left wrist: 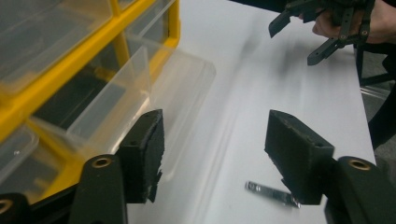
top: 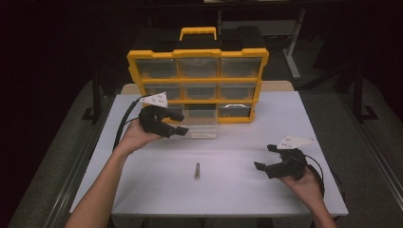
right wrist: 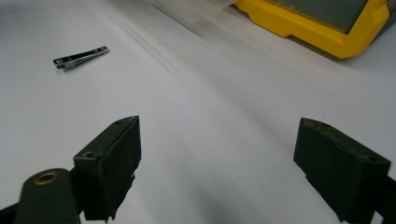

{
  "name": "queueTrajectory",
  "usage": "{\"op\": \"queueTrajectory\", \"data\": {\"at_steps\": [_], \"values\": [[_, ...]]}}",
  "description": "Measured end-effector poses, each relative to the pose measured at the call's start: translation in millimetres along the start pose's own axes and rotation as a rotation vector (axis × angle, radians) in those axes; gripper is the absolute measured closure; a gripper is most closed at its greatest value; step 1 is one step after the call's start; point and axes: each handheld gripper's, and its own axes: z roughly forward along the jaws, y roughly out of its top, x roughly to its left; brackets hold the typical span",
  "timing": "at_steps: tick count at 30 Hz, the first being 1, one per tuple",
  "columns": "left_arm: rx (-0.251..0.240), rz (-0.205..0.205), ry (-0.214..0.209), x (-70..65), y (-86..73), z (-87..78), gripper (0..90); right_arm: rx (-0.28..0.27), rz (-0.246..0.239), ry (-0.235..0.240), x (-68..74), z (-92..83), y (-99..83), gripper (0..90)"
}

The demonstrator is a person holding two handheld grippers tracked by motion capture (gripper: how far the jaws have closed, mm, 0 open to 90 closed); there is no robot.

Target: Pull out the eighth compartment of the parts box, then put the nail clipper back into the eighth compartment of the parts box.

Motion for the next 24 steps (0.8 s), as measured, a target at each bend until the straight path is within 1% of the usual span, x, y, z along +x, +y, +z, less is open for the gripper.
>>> {"op": "queueTrajectory", "data": {"at_steps": [1,3,4,6,9,11,12,14,15,16,17,18,19,20,21,22,24], "values": [[0.004,-0.010,0.004,-1.7,-2.7,-1.7,36.1,0.003,0.006,0.001,0.1,0.1,-0.5,14.1],[-0.007,-0.021,0.028,-4.4,-9.5,-5.5,32.9,0.004,0.008,0.002,0.1,0.4,-0.1,14.1],[-0.002,-0.025,0.033,-5.8,-11.7,-7.4,32.2,0.006,0.010,0.002,0.2,0.4,0.6,14.1],[-0.014,-0.026,0.050,-9.1,-16.0,-10.8,31.2,0.002,0.017,0.001,0.6,-0.1,1.5,14.1],[-0.025,-0.036,0.057,-11.4,-20.3,-14.3,31.3,0.003,0.018,0.003,1.0,-0.3,1.6,14.1],[-0.022,-0.041,0.067,-12.3,-21.7,-15.4,31.0,0.005,0.020,0.002,1.5,-0.2,1.4,14.1],[-0.029,-0.040,0.069,-13.0,-22.6,-16.2,30.8,0.004,0.016,0.002,1.1,-0.1,1.2,14.1],[-0.037,-0.049,0.076,-14.7,-24.1,-16.7,30.2,0.004,0.027,0.004,0.9,-0.2,1.2,14.2],[-0.032,-0.042,0.080,-14.6,-24.9,-17.3,29.6,0.005,0.035,0.007,0.7,-0.3,1.2,14.5],[-0.038,-0.056,0.082,-15.7,-26.2,-17.3,29.2,0.005,0.036,0.009,0.7,-0.3,1.1,14.6],[-0.039,-0.051,0.083,-15.6,-27.3,-17.6,29.1,0.007,0.032,0.010,0.8,-0.1,1.2,14.6],[-0.045,-0.063,0.082,-17.0,-28.9,-17.3,29.1,0.008,0.032,0.010,1.1,0.2,1.3,14.6],[-0.037,-0.056,0.089,-17.4,-30.0,-17.2,29.0,0.012,0.035,0.011,1.6,0.4,1.6,14.6],[-0.019,-0.057,0.095,-18.1,-30.6,-17.0,28.6,0.015,0.027,0.011,1.2,0.7,1.6,14.6],[-0.014,-0.064,0.101,-19.1,-31.3,-16.5,27.2,0.016,0.028,0.012,1.6,1.0,1.8,14.6],[-0.020,-0.060,0.102,-20.1,-32.2,-17.0,26.9,0.017,0.020,0.014,1.4,1.3,1.9,14.6],[-0.028,-0.058,0.100,-22.5,-33.9,-18.4,27.9,0.018,0.017,0.016,1.7,1.4,1.9,14.6]]}}
